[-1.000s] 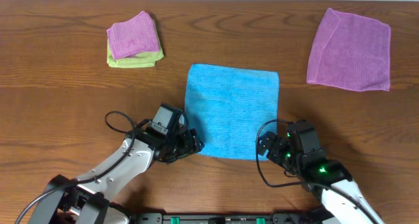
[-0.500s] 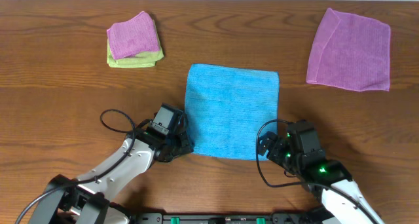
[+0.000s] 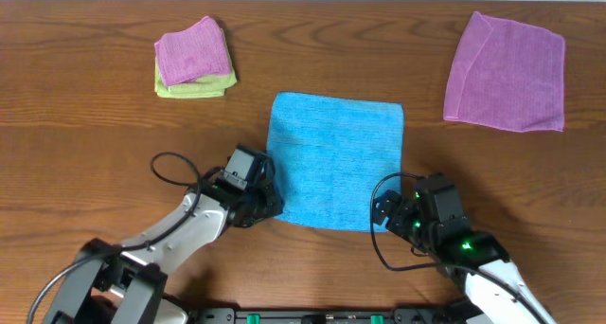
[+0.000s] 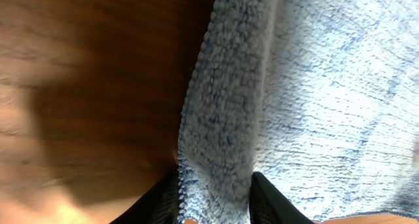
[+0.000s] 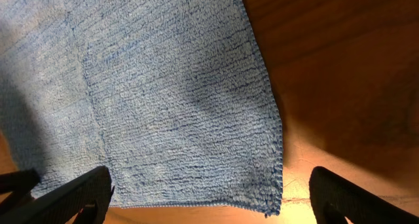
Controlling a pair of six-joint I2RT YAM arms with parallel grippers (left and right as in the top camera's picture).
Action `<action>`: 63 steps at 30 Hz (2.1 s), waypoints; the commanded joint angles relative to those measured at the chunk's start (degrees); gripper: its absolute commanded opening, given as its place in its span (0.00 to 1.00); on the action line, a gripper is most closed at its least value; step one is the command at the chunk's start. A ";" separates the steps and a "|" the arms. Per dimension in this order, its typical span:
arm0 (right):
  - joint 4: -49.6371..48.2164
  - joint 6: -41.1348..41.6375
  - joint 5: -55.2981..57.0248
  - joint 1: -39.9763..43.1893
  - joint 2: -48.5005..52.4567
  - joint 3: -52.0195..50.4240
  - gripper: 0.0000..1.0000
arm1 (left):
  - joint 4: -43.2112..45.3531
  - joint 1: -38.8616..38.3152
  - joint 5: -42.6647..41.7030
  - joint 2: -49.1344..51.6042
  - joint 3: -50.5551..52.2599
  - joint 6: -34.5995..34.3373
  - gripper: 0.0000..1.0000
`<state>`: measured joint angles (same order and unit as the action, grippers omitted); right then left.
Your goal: Fold the cloth
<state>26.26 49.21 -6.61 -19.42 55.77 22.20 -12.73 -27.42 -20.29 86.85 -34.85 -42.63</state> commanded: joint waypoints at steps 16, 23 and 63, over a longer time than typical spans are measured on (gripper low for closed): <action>0.09 -0.20 0.61 -0.76 0.09 -0.02 0.95 | -11.47 -0.02 -1.25 4.74 3.61 5.51 0.33; 0.07 -0.17 0.63 -0.76 0.09 -0.02 0.95 | -13.64 -0.02 -0.87 4.74 3.61 6.69 0.33; 0.31 -0.22 0.20 -0.76 0.09 -0.02 0.95 | -10.67 -0.04 5.46 -2.49 3.26 5.07 0.44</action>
<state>26.37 49.21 -6.63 -19.44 55.77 22.20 -22.50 -27.66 -19.66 82.28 -33.87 -36.40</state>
